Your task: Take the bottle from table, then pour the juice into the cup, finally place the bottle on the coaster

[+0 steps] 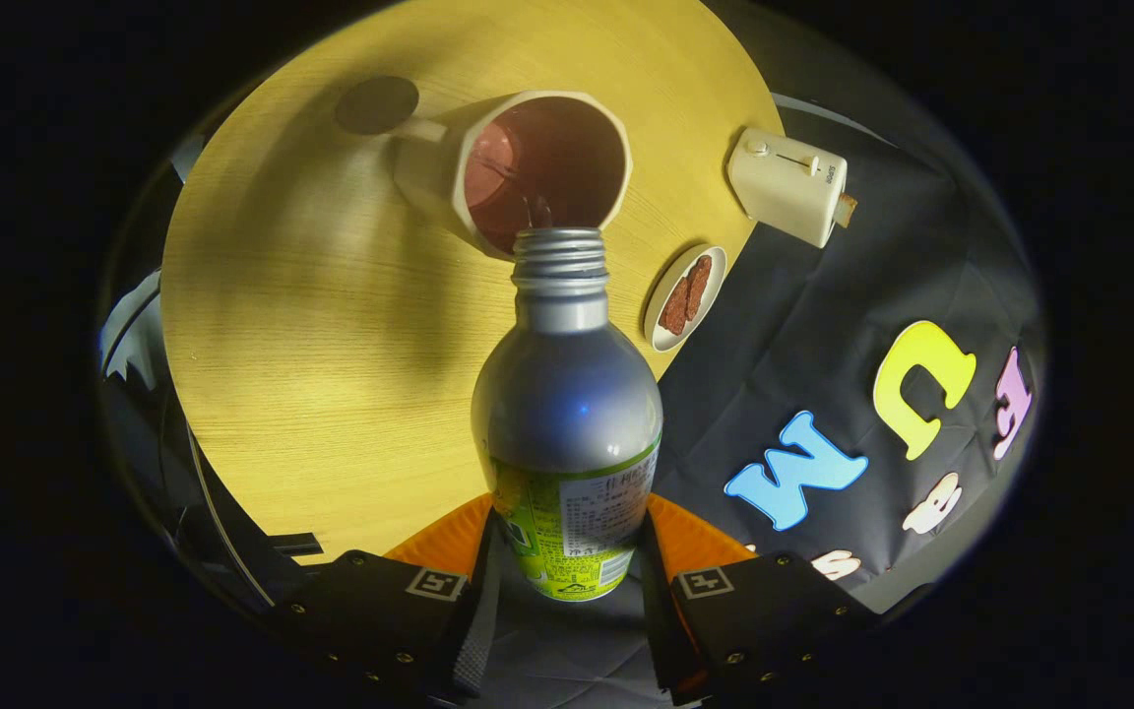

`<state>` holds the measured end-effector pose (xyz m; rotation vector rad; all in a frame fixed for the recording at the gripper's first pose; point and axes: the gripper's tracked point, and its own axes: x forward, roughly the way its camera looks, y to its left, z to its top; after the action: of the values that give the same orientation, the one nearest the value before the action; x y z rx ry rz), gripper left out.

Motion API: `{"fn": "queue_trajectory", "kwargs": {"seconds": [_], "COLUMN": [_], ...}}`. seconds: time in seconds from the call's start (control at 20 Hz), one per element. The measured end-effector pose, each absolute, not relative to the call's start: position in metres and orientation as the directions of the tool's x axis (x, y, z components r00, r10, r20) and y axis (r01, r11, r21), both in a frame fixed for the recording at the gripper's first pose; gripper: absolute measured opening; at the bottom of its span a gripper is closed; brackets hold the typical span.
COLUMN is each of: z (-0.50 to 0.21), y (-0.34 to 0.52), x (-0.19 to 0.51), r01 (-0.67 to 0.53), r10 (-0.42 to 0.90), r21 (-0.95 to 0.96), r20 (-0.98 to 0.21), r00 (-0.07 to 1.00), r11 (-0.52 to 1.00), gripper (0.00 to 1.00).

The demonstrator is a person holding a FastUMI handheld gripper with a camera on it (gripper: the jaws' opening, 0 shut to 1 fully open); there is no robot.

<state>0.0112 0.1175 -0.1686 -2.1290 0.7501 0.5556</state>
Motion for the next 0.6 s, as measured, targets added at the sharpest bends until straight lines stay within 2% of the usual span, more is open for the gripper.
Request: {"fn": "queue_trajectory", "kwargs": {"seconds": [0.6], "z": [-0.1721], "y": [0.1213], "x": [0.0136], "r01": [-0.682], "r10": [-0.346], "r21": [-0.489], "r20": [-0.609], "r00": [0.713], "r11": [-0.544], "gripper": [0.63]}}
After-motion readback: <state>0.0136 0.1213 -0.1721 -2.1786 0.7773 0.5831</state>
